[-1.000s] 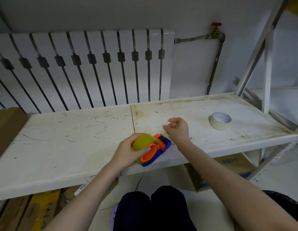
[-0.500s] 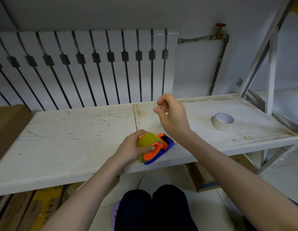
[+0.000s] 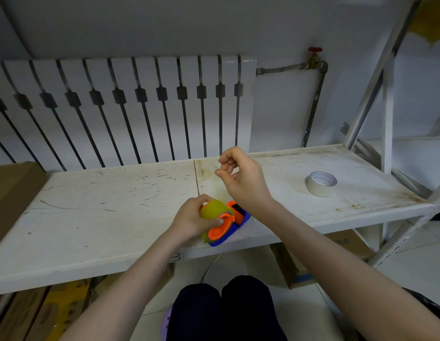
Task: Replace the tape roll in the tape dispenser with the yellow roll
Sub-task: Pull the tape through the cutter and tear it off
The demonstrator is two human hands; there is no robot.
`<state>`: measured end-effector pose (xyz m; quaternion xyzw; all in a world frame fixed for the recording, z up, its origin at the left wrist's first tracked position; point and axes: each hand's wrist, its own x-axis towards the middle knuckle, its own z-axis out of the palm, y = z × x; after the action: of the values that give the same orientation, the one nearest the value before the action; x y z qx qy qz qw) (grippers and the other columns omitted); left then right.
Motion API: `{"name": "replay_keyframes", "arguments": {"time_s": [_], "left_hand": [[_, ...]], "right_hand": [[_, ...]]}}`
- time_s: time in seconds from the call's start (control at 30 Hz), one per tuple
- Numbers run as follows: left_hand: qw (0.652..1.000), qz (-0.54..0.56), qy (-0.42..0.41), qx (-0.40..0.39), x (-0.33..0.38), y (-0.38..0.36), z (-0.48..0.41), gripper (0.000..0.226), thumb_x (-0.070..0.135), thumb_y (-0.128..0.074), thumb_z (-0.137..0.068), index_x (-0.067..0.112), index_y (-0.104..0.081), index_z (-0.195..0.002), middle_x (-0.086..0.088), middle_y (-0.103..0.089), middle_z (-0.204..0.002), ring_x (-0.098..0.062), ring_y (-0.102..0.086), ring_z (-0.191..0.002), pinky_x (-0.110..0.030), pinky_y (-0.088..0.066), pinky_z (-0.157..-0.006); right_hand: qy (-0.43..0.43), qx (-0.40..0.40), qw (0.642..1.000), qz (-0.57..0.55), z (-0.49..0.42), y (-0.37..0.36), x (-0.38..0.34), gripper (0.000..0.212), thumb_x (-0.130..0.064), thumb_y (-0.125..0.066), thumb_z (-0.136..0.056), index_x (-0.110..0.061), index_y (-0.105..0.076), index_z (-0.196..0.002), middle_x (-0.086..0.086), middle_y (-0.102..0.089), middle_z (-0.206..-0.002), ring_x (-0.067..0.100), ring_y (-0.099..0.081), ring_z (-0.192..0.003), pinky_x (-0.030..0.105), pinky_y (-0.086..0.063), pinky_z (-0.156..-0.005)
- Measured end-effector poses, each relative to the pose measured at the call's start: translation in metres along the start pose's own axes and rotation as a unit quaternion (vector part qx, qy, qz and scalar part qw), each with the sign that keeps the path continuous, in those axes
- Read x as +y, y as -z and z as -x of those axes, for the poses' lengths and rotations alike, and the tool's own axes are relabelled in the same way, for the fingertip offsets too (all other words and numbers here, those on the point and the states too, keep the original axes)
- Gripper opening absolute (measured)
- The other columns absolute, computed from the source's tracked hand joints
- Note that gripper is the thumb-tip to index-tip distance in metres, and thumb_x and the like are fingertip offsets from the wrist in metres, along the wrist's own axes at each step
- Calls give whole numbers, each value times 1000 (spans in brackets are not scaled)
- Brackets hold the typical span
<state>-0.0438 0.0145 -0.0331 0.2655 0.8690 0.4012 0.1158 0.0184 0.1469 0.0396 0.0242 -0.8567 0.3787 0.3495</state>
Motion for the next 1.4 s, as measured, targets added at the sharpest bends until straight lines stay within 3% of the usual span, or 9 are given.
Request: {"name": "replay_keyframes", "arguments": {"time_s": [0.1, 0.23, 0.4, 0.6, 0.8, 0.93, 1.07, 1.23, 1.4], "left_hand": [[1000, -9, 7, 2, 4, -6, 7, 70, 38, -81, -64, 25, -48, -124, -1, -58, -121, -23, -55, -109, -33, -49, -82], [999, 0, 40, -14, -1, -16, 17, 116, 34, -86, -59, 28, -12, -148, -1, -41, -143, -25, -47, -125, -33, -47, -91], [999, 38, 28, 3, -15, -11, 23, 110, 32, -88, -56, 31, -21, -144, -1, -46, -136, -21, -50, -116, -30, -50, -84], [999, 46, 14, -8, -13, -1, 21, 107, 35, -87, -58, 35, -22, -143, 3, -43, -134, -16, -46, -114, -25, -47, -81], [998, 51, 19, -13, -19, 2, 22, 100, 37, -87, -57, 34, -30, -139, 5, -48, -124, -17, -50, -112, -21, -47, -77], [995, 99, 30, -10, -27, 2, 23, 84, 43, -85, -51, 28, -48, -126, 3, -59, -118, -19, -57, -109, -33, -56, -82], [998, 55, 16, 11, -27, 8, 25, 76, 39, -85, -58, 26, -50, -124, 6, -55, -115, -15, -55, -108, -27, -50, -81], [984, -116, -55, 124, -18, 12, 29, 58, 45, -82, -59, 24, -64, -110, 6, -60, -101, -12, -57, -94, -25, -47, -80], [977, -156, -24, 143, 0, 7, 23, 51, 42, -79, -64, 22, -68, -109, 1, -66, -105, -17, -59, -96, -27, -47, -79]], "right_hand": [[-30, 14, 999, -21, -1, 4, 3, 19, -6, -64, -84, -19, -53, -92, -14, -51, -77, 3, -52, -73, 19, -48, -69], [-36, 24, 998, -40, -2, 4, 4, 21, -6, -64, -83, -22, -52, -90, -15, -51, -77, 3, -51, -72, 15, -47, -68], [-105, 60, 990, -65, -13, 16, 29, 18, -3, -63, -83, -16, -55, -91, -9, -52, -77, 3, -49, -70, 13, -46, -68], [-274, 104, 949, -112, -16, 20, 87, 24, 2, -65, -81, -18, -52, -84, 1, -51, -71, 12, -52, -65, 29, -54, -77], [-383, 90, 915, -86, 0, -2, 126, 20, -2, -67, -81, -11, -52, -91, -1, -52, -65, 20, -58, -77, 40, -54, -89], [-423, 69, 901, -65, 13, -20, 136, 19, -4, -66, -81, -10, -52, -91, -2, -51, -68, 23, -57, -79, 36, -52, -81], [-411, 78, 906, -64, 16, -23, 137, 13, -5, -63, -83, -11, -55, -90, -3, -52, -69, 22, -56, -78, 30, -46, -73], [-328, 77, 938, -84, 13, -8, 115, 13, -5, -62, -84, -12, -54, -91, -3, -51, -69, 14, -52, -68, 17, -44, -63], [-191, -21, 980, -49, 19, -11, 79, 14, -7, -61, -85, -15, -52, -94, -5, -51, -76, 6, -48, -67, 9, -42, -62]]}}
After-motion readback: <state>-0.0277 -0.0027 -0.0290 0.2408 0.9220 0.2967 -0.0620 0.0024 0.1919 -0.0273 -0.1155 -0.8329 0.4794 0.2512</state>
